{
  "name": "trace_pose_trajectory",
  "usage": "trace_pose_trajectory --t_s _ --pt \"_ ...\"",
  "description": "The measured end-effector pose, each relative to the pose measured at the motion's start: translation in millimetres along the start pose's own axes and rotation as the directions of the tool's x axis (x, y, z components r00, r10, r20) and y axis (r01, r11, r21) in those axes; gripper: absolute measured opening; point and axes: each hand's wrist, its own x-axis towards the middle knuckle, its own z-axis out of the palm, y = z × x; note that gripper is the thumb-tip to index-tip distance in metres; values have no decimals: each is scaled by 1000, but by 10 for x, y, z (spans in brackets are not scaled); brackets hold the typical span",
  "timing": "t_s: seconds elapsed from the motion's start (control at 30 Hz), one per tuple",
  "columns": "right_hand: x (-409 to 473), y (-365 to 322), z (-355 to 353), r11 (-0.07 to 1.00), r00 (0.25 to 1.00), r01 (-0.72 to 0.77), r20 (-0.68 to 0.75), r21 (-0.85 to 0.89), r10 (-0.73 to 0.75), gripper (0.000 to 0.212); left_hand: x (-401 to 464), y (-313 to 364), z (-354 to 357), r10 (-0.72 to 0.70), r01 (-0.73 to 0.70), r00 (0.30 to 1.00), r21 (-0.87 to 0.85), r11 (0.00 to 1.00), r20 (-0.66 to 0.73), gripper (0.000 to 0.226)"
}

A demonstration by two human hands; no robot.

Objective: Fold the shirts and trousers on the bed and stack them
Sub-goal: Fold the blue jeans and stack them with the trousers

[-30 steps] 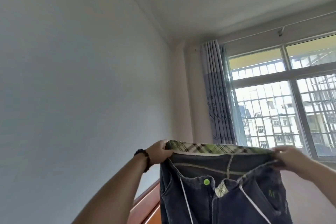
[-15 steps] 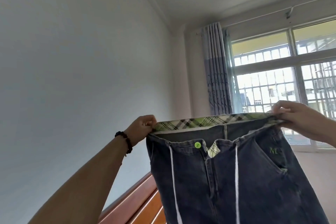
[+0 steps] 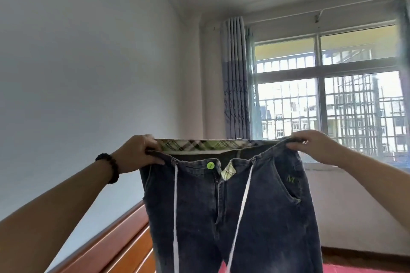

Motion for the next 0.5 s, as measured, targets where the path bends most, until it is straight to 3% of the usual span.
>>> trace_pose_trajectory --t_s 0.07,0.13,0.2,0.27,0.37,0.43,0.5 --pt "-35 33 -35 978 996 -89 26 186 85 14 1 17 18 -44 41 999 -157 987 -20 11" --pt "-83 38 -81 877 986 -169 68 450 155 14 26 36 27 -80 80 997 -264 961 12 12" --pt "-120 46 -149 777 976 -207 72 595 205 18 62 36 8 -95 95 995 -318 943 17 8" --pt "-167 48 -217 728 970 -218 64 650 233 19 80 36 -15 -94 92 995 -388 917 13 18" --pt "-243 43 -305 656 961 -236 70 717 269 15 86 36 9 -124 124 992 -514 849 35 50" --pt "-277 57 -321 608 937 -267 53 748 346 13 105 51 92 -191 223 974 -625 748 119 65" --pt "-289 78 -278 631 901 -319 20 707 432 17 149 57 245 -305 406 913 -688 602 272 66"
